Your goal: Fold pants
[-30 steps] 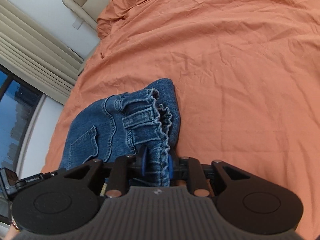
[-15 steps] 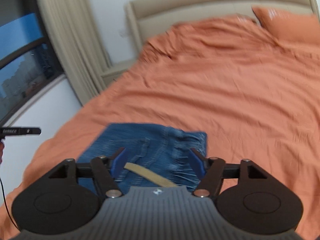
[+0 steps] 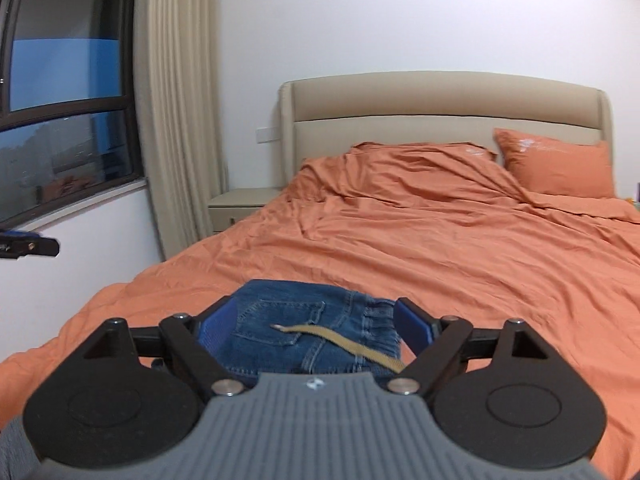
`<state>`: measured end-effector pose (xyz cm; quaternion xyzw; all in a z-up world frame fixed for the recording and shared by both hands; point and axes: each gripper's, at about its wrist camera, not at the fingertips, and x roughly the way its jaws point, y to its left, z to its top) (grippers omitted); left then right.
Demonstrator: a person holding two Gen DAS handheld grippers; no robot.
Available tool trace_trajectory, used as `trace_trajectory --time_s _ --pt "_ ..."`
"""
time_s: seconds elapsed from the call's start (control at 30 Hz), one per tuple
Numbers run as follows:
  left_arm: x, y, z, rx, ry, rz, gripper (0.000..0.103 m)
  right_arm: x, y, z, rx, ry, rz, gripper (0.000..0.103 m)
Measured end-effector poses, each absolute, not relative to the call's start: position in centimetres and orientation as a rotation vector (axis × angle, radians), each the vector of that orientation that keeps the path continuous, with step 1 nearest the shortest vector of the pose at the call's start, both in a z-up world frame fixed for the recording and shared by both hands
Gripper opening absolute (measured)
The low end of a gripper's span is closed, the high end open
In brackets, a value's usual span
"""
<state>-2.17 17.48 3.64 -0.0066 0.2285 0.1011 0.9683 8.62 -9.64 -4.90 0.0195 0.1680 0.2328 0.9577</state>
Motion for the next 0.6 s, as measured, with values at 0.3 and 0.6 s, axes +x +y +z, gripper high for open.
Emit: trace_trajectory --time_s 0.3,0.6 --pt "-0.9 10.9 -2.1 0.04 0.604 0.261 0.085 6.8 -7.9 -9.8 0.024 0.478 0.41 0.082" --pt "0.1 10.8 -4.8 0.024 0.703 0.269 0.085 7.9 -6.9 -12.7 -0.004 0.541 0.386 0.082"
